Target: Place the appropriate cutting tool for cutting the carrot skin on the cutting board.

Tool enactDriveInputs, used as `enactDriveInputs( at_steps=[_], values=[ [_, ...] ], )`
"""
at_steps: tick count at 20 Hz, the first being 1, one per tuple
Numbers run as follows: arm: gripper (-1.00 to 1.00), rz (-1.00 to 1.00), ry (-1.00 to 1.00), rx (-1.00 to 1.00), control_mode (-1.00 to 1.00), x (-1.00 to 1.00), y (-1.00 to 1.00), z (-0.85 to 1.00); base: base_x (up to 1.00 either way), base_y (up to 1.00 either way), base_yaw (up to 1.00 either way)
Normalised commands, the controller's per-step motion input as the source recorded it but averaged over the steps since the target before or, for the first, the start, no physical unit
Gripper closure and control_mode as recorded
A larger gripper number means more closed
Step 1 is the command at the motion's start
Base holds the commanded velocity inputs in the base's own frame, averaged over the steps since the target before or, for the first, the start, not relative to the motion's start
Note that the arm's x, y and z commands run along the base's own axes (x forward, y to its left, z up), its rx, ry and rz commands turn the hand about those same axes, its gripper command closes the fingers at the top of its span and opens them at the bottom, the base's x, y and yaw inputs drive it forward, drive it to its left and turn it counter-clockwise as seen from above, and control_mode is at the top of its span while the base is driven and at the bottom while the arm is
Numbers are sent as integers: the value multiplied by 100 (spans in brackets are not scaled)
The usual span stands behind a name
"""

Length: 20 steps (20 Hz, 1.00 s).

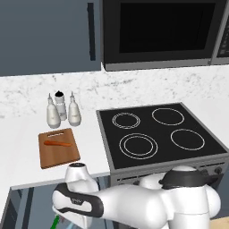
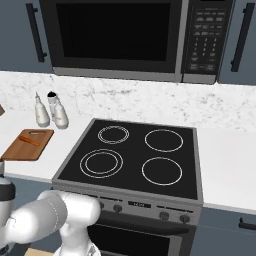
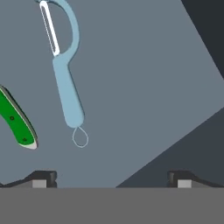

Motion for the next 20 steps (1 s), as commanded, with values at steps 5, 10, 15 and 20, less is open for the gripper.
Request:
enactDriveInputs(
  at_steps=[5, 10, 15, 20],
  values=[
    [-100, 0, -7, -7, -100, 21, 19, -21, 0, 0, 0],
    [-100, 0, -6, -6, -100, 33, 19, -20, 0, 0, 0],
    [-100, 0, -2, -2, -100, 26, 1, -25, 0, 0, 0],
    [-100, 3, -3, 0, -100, 5, -9, -30, 0, 0, 0]
  ],
)
